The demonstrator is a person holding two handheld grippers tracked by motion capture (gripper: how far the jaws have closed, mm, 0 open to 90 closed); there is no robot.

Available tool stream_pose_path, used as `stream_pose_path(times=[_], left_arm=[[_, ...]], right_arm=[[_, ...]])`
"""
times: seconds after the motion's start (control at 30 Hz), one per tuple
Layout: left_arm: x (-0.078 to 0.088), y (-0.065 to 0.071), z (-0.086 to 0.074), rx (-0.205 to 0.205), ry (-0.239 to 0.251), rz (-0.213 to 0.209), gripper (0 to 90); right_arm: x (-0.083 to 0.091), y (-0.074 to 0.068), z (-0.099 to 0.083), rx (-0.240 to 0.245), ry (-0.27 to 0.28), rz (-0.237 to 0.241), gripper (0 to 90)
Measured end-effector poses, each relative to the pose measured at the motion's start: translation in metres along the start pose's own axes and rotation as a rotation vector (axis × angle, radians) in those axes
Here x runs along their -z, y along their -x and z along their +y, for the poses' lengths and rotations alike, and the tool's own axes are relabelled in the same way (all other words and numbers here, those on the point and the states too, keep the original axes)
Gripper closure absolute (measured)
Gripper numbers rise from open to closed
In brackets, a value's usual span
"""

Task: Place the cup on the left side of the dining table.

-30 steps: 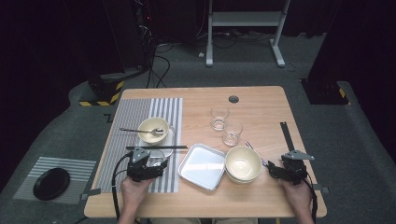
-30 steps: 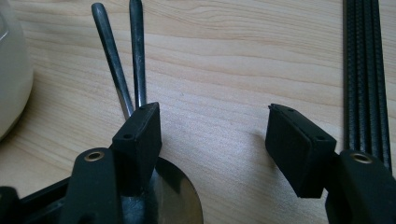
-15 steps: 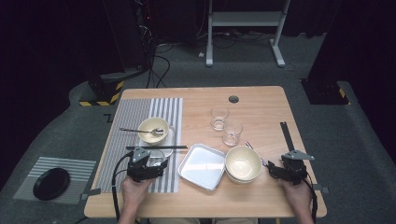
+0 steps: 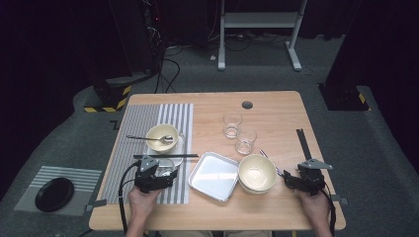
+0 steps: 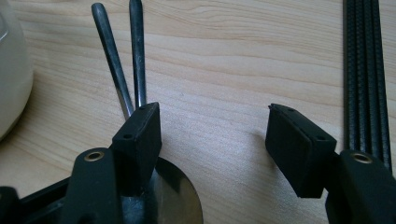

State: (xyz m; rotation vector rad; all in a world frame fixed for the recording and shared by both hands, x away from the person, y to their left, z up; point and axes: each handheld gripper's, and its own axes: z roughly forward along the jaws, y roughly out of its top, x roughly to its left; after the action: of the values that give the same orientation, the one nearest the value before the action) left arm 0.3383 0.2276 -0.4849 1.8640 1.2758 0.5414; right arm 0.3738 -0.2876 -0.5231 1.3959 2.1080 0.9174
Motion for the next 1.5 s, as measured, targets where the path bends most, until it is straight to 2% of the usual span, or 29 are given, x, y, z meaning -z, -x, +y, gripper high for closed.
stream_pose_path(times=[0.1,0.3,0.33,0.47,0.63,0.8,0.93,1.17,1.2,1.33,1.5], left_arm=[[0.001,-0.001,0.001,-0.007,0.001,-0.01,17.2],[0.005,0.0,0.004,0.005,0.02,-0.012,17.3],[0.006,-0.001,0.005,-0.007,0.019,-0.008,17.4],[0.007,0.0,0.006,-0.007,0.02,-0.009,17.6],[0.007,-0.001,0.007,0.003,0.029,-0.014,17.7],[0.012,-0.001,0.01,-0.009,0.028,-0.013,17.8],[0.015,-0.001,0.011,0.007,0.039,-0.018,17.7],[0.022,-0.002,0.017,-0.007,0.06,-0.008,21.1],[0.026,-0.005,0.02,-0.031,0.066,-0.006,21.4],[0.03,-0.005,0.021,-0.016,0.076,0.0,21.7],[0.03,-0.007,0.022,-0.026,0.073,0.007,21.9]], right_arm=[[0.0,0.0,0.0,0.001,0.0,0.0,35.9],[0.0,0.0,0.0,0.003,0.001,-0.001,35.9],[0.0,0.0,0.0,0.003,0.0,-0.001,35.9],[0.0,0.0,0.0,0.004,0.001,-0.001,35.9],[0.0,0.0,0.0,0.003,0.001,-0.001,35.9],[0.0,0.0,0.0,0.003,0.001,-0.001,35.9],[0.0,0.0,0.0,0.003,0.0,-0.001,35.9],[0.0,0.0,0.0,0.002,0.0,0.0,35.9],[0.0,0.0,0.0,0.002,0.0,0.0,35.9],[0.0,0.0,0.0,0.002,0.0,0.0,35.9],[0.0,0.0,0.0,0.002,0.0,0.0,35.8]])
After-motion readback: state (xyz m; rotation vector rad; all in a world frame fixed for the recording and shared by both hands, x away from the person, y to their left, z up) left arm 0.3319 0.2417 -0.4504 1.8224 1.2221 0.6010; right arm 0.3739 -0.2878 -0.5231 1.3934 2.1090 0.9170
